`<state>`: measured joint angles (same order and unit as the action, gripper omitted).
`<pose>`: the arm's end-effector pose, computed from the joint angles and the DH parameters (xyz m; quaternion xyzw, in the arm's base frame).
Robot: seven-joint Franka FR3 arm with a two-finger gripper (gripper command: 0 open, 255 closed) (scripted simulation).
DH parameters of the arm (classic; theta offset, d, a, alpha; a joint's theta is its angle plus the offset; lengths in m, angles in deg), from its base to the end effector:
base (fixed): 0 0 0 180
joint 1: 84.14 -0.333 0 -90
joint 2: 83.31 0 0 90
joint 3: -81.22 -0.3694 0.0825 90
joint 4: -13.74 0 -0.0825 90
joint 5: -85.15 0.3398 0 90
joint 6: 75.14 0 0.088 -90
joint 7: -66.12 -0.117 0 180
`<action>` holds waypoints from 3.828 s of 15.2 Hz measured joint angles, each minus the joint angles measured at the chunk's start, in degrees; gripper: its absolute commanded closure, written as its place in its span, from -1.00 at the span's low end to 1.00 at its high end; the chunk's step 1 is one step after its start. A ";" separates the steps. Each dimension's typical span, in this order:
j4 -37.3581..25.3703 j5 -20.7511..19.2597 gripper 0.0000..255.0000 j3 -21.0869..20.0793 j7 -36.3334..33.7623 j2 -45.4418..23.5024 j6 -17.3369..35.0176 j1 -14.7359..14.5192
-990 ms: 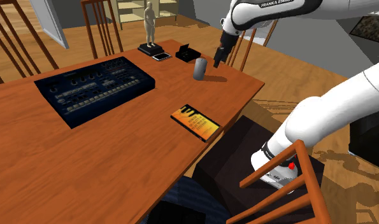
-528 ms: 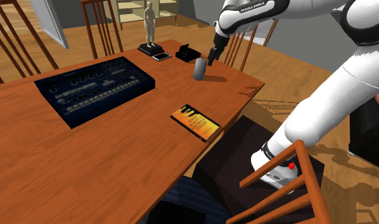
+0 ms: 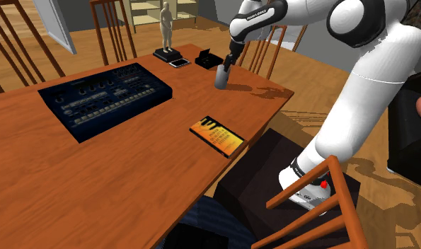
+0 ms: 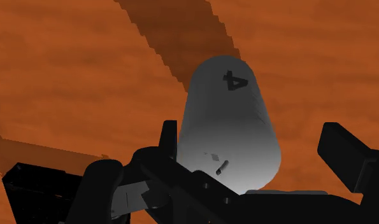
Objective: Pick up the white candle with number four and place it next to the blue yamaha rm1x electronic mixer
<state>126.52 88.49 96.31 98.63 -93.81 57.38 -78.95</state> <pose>0.5501 -0.1923 0.4658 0.9922 0.0925 0.0751 0.0377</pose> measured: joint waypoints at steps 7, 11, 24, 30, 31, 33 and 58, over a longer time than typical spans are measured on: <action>-0.86 1.70 -1.00 -0.36 1.51 -4.59 3.79 0.71; -0.60 1.93 -1.00 -0.44 1.68 -5.18 4.62 0.79; -0.62 1.94 1.00 -0.44 1.69 -5.11 4.62 0.79; -1.80 1.27 1.00 -0.21 1.24 -3.64 1.92 0.60; -2.05 1.22 1.00 -0.14 1.32 -3.42 1.47 0.67; -2.63 0.86 1.00 -0.05 1.03 -2.61 0.10 0.54; -15.96 -1.12 1.00 0.43 -0.29 2.21 -17.85 0.24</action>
<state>110.57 87.37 96.74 98.34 -91.60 39.53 -78.71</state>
